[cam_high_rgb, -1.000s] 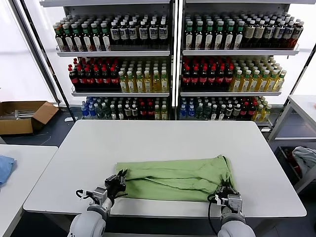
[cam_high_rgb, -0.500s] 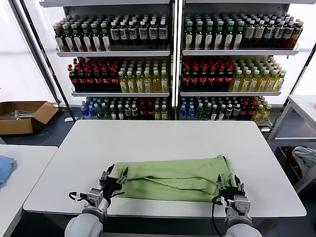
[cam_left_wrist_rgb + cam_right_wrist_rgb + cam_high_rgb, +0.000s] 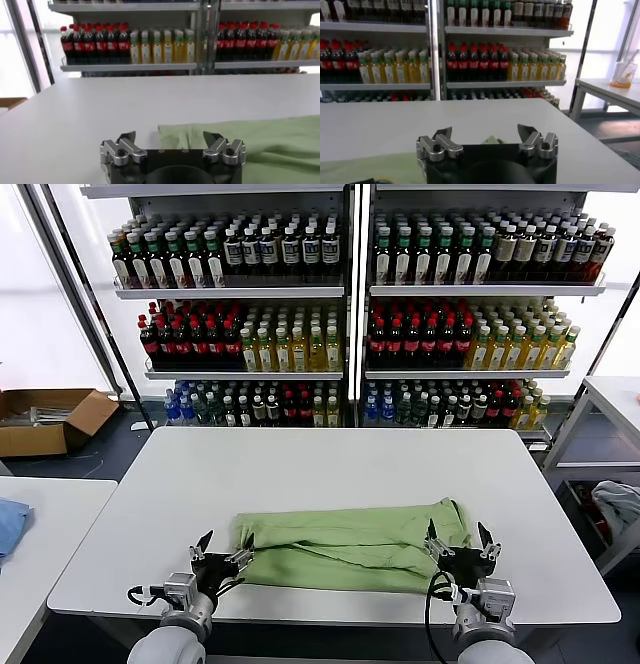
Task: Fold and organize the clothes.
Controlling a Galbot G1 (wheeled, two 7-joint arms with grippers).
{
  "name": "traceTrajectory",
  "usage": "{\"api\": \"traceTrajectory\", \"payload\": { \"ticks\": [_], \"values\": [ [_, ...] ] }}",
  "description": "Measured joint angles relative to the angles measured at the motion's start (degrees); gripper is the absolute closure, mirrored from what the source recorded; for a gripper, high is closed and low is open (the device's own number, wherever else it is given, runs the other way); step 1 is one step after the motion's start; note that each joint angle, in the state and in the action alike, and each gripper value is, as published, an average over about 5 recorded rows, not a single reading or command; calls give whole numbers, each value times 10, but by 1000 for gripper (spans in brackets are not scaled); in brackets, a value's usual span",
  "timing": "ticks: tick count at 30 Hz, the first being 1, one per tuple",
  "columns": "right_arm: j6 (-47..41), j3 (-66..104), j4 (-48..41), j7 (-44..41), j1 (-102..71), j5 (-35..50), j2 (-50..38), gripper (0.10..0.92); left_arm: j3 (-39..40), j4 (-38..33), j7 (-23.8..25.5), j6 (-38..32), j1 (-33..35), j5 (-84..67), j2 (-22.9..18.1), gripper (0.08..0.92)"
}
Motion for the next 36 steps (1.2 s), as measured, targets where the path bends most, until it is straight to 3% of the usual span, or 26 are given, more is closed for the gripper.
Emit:
{"api": "traceTrajectory", "payload": {
  "ticks": [26, 36],
  "values": [
    [10, -7, 16, 0, -25, -7, 7, 203, 5, 53, -6, 8, -30, -33, -17, 195],
    [14, -6, 14, -1, -27, -6, 5, 203, 3, 69, -1, 10, -36, -23, -16, 458]
  ]
}}
